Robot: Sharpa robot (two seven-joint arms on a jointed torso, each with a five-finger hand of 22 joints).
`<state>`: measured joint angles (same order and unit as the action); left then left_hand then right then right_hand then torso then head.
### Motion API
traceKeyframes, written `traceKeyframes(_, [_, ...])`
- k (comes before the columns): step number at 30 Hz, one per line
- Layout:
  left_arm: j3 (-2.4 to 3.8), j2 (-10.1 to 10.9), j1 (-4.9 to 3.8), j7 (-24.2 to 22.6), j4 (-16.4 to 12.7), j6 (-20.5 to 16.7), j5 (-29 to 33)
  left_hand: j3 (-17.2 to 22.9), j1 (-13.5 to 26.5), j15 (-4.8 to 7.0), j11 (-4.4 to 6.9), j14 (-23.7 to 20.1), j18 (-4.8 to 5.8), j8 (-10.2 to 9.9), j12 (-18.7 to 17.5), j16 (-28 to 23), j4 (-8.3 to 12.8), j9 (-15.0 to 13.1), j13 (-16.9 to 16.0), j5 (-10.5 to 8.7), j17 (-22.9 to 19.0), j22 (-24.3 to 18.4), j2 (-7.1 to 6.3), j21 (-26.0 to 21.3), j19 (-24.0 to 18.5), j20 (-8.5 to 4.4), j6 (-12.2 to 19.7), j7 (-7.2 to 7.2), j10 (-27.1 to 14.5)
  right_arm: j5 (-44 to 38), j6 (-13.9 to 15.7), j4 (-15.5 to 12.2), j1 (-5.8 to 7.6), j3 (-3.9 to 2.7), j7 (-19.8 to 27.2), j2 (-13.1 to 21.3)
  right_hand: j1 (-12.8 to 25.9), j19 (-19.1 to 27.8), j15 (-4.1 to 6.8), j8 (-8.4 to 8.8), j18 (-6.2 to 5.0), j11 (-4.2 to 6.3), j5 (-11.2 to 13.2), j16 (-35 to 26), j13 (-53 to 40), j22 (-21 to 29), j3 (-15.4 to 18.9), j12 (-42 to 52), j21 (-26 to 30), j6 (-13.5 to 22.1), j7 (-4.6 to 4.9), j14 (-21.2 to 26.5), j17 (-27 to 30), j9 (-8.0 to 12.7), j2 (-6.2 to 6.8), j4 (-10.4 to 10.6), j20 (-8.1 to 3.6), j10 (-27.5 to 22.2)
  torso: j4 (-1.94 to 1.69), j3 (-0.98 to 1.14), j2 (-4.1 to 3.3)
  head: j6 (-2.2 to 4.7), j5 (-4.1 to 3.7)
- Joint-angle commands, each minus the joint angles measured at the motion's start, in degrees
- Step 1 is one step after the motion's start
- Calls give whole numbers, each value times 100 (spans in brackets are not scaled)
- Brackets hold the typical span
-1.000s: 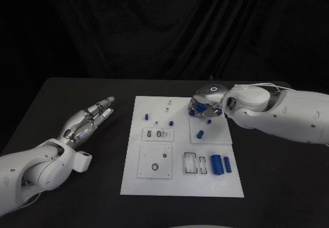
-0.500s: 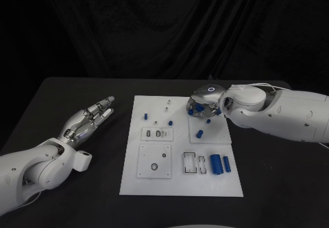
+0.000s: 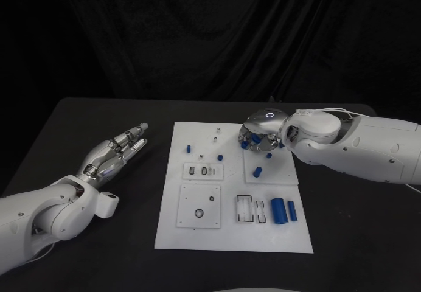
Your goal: Assemble the parts on the task board
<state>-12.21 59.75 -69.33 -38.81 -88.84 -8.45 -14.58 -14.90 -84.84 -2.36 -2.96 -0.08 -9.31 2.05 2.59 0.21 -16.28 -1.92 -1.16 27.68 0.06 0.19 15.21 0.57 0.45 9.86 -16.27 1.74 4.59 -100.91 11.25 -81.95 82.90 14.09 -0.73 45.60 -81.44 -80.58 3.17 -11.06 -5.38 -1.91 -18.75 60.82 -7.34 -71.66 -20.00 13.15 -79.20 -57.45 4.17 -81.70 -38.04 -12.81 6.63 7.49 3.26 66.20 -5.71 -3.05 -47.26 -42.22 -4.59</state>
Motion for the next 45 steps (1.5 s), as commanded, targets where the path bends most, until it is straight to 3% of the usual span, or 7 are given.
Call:
traceKeyframes(1, [4,-16,-13,-1203,11,84,-17,32,-58,-45,-46,8,-105,-20,-28,-21,3,6,8,34,-6,6,3,-19,-10,49,61,0,-4,-51,137,-2,-33,10,121,-3,25,-15,66,-194,113,18,24,-25,-27,-16,42,11,17,-277,-35,-13,-37,-299,-91,-57,-65,132,5,2,-1,7,15])
traceKeyframes(10, [4,-5,-13,-1165,36,93,-17,42,-81,-50,-51,8,-105,-22,-30,-21,8,8,9,62,-6,7,1,-19,-9,58,75,-4,-9,164,296,-51,-26,9,128,35,68,-49,56,-443,130,56,-76,-8,-71,-96,151,-47,-7,-440,-38,-51,-126,-712,-136,-127,-76,333,11,1,-3,33,45])
traceKeyframes(24, [4,-4,-13,-1139,33,91,-17,67,-147,-62,-58,8,-105,-21,-32,-21,23,7,9,128,-6,10,-12,-14,-5,89,79,-5,-16,205,464,-82,232,5,62,-100,89,-85,48,-512,145,71,-147,50,-83,-174,165,-79,-46,-436,-38,-80,-242,-881,-134,-141,-63,426,10,-2,-5,53,91])
traceKeyframes(32, [4,-8,-12,-1140,17,80,-17,74,-173,-58,-43,8,-105,-19,-30,-21,26,6,8,140,-6,9,-23,-15,-5,94,76,44,-13,208,313,172,293,-5,23,-429,97,-90,40,-519,148,70,-175,53,-81,-189,162,-100,-53,-423,-32,-82,-250,-918,-133,-142,-59,434,13,-5,-9,69,116])
traceKeyframes(45, [4,-42,-12,-1130,21,80,-16,82,-205,-48,-24,8,-106,-16,-28,-21,29,3,7,156,-6,9,-38,-14,-5,98,60,108,-12,212,191,805,306,-61,-64,-1038,118,-98,23,-519,154,56,-197,64,-70,-218,155,-154,-65,-379,-19,-80,-281,-982,-137,-140,-46,424,3,-12,-17,131,127])
